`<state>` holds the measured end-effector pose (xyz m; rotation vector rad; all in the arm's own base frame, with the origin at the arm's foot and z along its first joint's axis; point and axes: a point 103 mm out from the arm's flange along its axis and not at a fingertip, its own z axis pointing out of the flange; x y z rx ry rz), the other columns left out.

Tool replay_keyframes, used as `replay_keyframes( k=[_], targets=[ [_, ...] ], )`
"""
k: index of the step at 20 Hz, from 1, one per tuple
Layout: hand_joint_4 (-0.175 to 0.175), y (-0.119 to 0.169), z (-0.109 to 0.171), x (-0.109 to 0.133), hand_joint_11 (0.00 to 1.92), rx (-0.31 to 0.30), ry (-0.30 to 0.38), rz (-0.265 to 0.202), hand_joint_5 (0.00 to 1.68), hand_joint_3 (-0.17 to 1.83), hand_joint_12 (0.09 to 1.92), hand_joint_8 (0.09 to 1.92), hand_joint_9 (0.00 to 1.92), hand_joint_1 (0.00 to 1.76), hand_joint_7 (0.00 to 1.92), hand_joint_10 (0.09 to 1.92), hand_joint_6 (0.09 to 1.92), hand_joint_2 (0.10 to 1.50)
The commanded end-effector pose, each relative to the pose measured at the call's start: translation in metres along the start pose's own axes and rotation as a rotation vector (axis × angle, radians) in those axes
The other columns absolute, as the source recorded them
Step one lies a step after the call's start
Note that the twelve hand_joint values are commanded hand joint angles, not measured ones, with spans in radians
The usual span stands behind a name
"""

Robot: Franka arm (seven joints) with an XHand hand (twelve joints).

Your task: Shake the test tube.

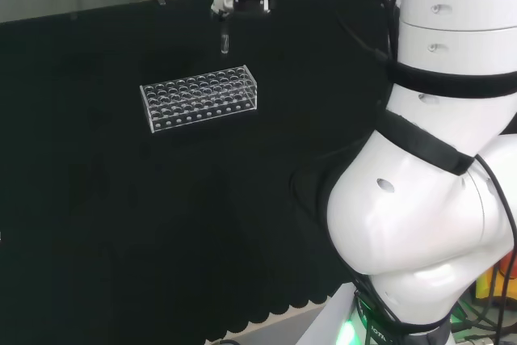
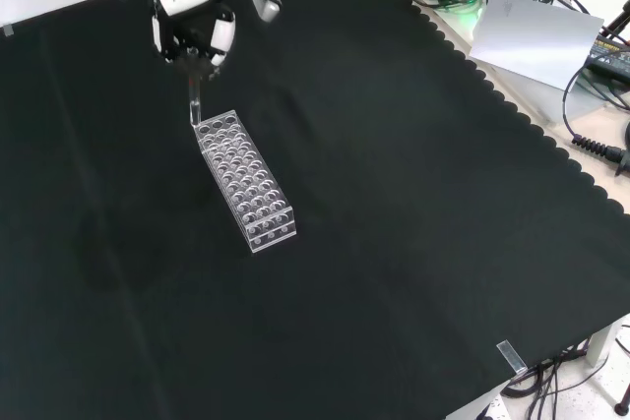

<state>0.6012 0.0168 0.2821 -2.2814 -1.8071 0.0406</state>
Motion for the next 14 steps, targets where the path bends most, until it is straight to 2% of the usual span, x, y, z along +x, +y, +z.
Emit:
replay_keyframes(
  k=[1, 6, 14],
  targets=[
    [-0.175, -0.024, -0.040, 0.001, 1.25, -0.030, 0.006, -0.023, 1.29, 0.56, 0.86, 0.49, 1.62, 1.22, 1.70, 0.66, 0.58, 0.71],
    [-0.175, -0.043, -0.053, 0.018, 1.25, -0.038, 0.043, -0.048, 1.29, 0.56, 0.86, 0.50, 1.62, 1.22, 1.70, 0.67, 0.59, 0.71],
    [-0.175, -0.073, -0.058, 0.087, 1.24, -0.005, 0.177, -0.140, 1.29, 0.57, 0.86, 0.51, 1.62, 1.22, 1.70, 0.67, 0.59, 0.70]
  ],
)
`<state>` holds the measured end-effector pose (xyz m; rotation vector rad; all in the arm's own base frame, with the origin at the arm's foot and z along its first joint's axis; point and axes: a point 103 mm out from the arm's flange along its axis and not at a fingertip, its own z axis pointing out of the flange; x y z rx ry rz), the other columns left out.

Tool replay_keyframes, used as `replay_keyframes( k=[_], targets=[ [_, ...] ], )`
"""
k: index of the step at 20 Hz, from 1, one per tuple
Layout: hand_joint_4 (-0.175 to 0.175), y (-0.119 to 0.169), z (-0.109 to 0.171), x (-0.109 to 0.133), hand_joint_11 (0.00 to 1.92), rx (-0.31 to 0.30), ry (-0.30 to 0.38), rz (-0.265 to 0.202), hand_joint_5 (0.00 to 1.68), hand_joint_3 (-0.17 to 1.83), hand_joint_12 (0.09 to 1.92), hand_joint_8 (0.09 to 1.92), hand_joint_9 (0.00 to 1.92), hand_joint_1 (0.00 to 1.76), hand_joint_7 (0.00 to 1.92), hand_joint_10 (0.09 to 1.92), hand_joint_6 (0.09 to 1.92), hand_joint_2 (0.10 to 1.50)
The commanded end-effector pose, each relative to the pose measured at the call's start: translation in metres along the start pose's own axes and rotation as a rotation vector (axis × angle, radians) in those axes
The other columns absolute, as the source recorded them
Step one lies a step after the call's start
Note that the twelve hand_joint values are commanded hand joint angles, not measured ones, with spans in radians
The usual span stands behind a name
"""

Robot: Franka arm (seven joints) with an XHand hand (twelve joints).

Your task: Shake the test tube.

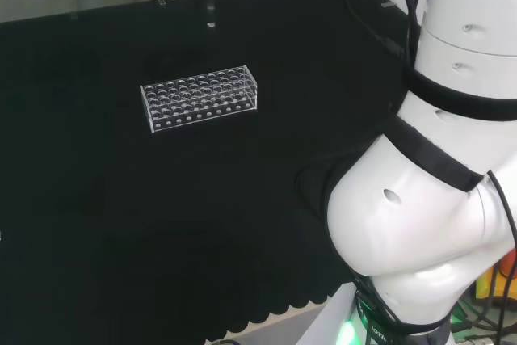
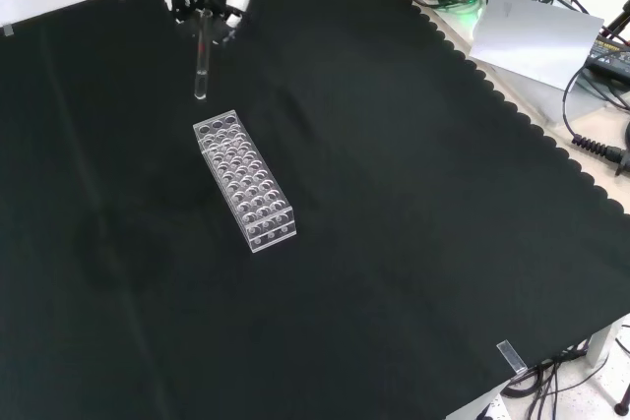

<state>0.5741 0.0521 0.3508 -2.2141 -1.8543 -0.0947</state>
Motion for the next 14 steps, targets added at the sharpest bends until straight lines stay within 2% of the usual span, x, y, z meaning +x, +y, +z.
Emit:
replay_keyframes(
  k=[1, 5, 8, 11, 14],
  targets=[
    [-0.175, -0.025, 0.002, 0.060, 1.24, 0.036, 0.110, -0.084, 1.29, 0.57, 0.86, 0.51, 1.62, 1.22, 1.70, 0.67, 0.59, 0.70],
    [-0.175, -0.034, 0.001, 0.081, 1.25, 0.046, 0.126, -0.125, 1.29, 0.57, 0.86, 0.51, 1.62, 1.22, 1.70, 0.67, 0.59, 0.70],
    [-0.175, -0.036, -0.001, 0.081, 1.25, 0.041, 0.118, -0.125, 1.29, 0.58, 0.86, 0.51, 1.62, 1.22, 1.70, 0.67, 0.59, 0.70],
    [-0.175, -0.034, -0.006, 0.063, 1.24, 0.026, 0.099, -0.097, 1.29, 0.58, 0.86, 0.51, 1.62, 1.22, 1.70, 0.68, 0.60, 0.70],
    [-0.175, -0.032, -0.011, 0.033, 1.24, 0.008, 0.071, -0.045, 1.29, 0.58, 0.86, 0.52, 1.62, 1.22, 1.70, 0.68, 0.60, 0.70]
  ],
)
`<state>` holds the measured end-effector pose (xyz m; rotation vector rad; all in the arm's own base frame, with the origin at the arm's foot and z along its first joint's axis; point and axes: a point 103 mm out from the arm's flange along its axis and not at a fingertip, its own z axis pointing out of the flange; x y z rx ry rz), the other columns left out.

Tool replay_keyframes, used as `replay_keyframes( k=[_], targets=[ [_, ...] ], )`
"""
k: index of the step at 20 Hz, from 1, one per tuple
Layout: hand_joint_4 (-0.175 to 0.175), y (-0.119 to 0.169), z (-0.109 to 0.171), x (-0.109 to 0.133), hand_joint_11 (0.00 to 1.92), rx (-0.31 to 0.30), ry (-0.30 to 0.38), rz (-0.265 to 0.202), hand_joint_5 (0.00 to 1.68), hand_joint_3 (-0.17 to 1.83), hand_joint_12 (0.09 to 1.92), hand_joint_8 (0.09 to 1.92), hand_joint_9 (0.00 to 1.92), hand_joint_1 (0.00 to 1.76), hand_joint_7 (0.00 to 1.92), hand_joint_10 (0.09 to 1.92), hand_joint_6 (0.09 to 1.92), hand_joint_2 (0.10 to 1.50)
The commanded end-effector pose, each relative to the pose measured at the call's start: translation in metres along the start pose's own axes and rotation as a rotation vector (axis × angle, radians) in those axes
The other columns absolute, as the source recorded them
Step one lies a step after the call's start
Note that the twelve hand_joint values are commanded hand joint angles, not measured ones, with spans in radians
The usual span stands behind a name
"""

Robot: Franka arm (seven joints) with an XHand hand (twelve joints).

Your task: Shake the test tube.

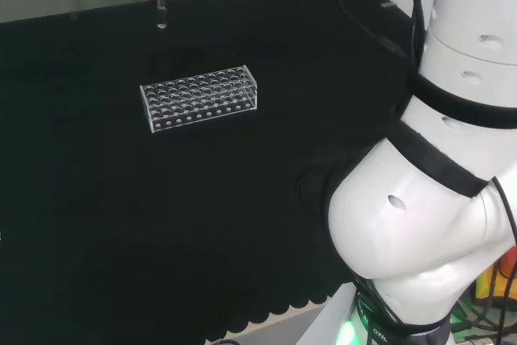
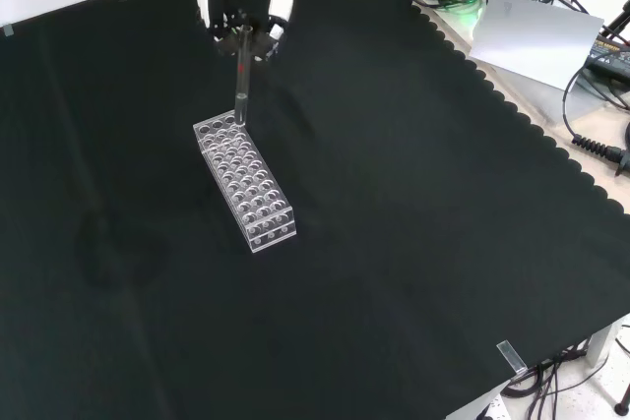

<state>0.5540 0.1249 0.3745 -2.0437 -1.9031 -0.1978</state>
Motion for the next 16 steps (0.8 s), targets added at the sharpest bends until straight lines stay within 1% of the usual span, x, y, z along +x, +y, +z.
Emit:
replay_keyframes(
  k=[1, 6, 10, 13, 14, 16],
  targets=[
    [-0.175, -0.002, -0.014, -0.050, 1.24, -0.032, -0.046, 0.083, 1.29, 0.58, 0.86, 0.52, 1.62, 1.22, 1.70, 0.68, 0.60, 0.70],
    [-0.175, -0.011, -0.027, -0.118, 1.24, -0.060, -0.106, 0.206, 1.29, 0.58, 0.86, 0.52, 1.62, 1.22, 1.69, 0.68, 0.60, 0.70],
    [-0.175, -0.020, -0.042, -0.170, 1.24, -0.091, -0.176, 0.301, 1.29, 0.58, 0.86, 0.52, 1.61, 1.22, 1.69, 0.68, 0.60, 0.70],
    [-0.175, -0.024, -0.055, -0.202, 1.24, -0.115, -0.206, 0.379, 1.29, 0.59, 0.86, 0.53, 1.61, 1.22, 1.69, 0.68, 0.60, 0.69],
    [-0.175, -0.025, -0.059, -0.209, 1.24, -0.124, -0.213, 0.398, 1.29, 0.59, 0.86, 0.53, 1.61, 1.22, 1.69, 0.68, 0.60, 0.69],
    [-0.175, -0.028, -0.066, -0.220, 1.24, -0.136, -0.217, 0.420, 1.29, 0.59, 0.86, 0.53, 1.61, 1.22, 1.69, 0.68, 0.60, 0.69]
  ],
)
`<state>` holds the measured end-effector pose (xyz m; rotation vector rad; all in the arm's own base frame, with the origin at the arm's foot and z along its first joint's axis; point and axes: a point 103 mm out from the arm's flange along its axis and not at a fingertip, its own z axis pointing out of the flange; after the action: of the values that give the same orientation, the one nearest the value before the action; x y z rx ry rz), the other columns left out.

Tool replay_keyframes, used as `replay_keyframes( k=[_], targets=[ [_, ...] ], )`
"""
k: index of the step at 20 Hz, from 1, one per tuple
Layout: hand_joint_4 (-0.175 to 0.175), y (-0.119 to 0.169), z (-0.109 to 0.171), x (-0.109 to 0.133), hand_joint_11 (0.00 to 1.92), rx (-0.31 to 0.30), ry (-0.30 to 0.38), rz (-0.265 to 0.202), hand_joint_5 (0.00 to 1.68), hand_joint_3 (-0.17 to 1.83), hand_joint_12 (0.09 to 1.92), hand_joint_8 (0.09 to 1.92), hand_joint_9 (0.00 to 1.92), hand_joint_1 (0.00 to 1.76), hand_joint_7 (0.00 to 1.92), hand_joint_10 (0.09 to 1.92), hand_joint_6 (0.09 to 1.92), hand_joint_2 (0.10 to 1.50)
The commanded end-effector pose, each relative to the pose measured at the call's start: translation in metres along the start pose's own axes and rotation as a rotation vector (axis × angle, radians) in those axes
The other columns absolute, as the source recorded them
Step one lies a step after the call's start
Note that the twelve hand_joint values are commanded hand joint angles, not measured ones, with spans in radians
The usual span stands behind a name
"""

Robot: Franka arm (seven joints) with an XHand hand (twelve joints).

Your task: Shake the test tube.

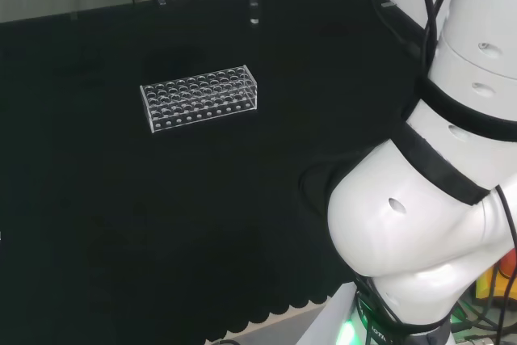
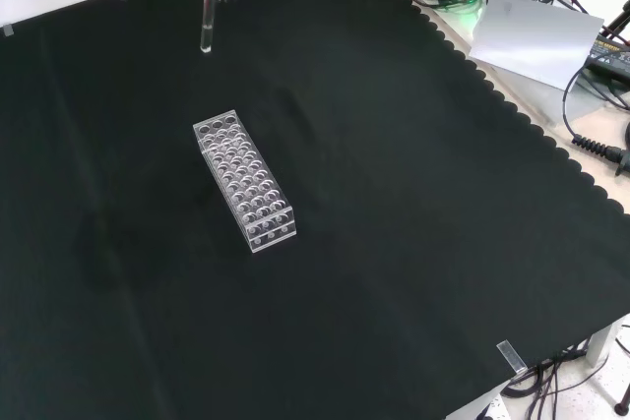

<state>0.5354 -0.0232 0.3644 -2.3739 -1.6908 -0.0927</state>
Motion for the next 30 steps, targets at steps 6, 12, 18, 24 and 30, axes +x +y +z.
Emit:
replay_keyframes(
  k=[6, 12, 18, 24, 30],
  targets=[
    [-0.175, 0.004, -0.020, -0.070, 1.24, -0.063, -0.084, 0.130, 1.29, 0.59, 0.86, 0.53, 1.61, 1.22, 1.69, 0.68, 0.61, 0.69],
    [-0.175, -0.002, 0.000, -0.012, 1.24, -0.021, -0.057, 0.019, 1.29, 0.59, 0.86, 0.53, 1.61, 1.22, 1.68, 0.69, 0.61, 0.69],
    [-0.175, -0.014, 0.018, 0.056, 1.25, 0.026, -0.021, -0.119, 1.29, 0.59, 0.86, 0.54, 1.61, 1.22, 1.68, 0.69, 0.61, 0.69],
    [-0.175, -0.031, 0.030, 0.107, 1.25, 0.068, 0.004, -0.235, 1.29, 0.59, 0.86, 0.54, 1.61, 1.22, 1.68, 0.69, 0.61, 0.69],
    [-0.175, -0.030, 0.029, 0.108, 1.25, 0.071, 0.011, -0.235, 1.29, 0.59, 0.86, 0.54, 1.61, 1.22, 1.68, 0.69, 0.61, 0.69]
  ],
)
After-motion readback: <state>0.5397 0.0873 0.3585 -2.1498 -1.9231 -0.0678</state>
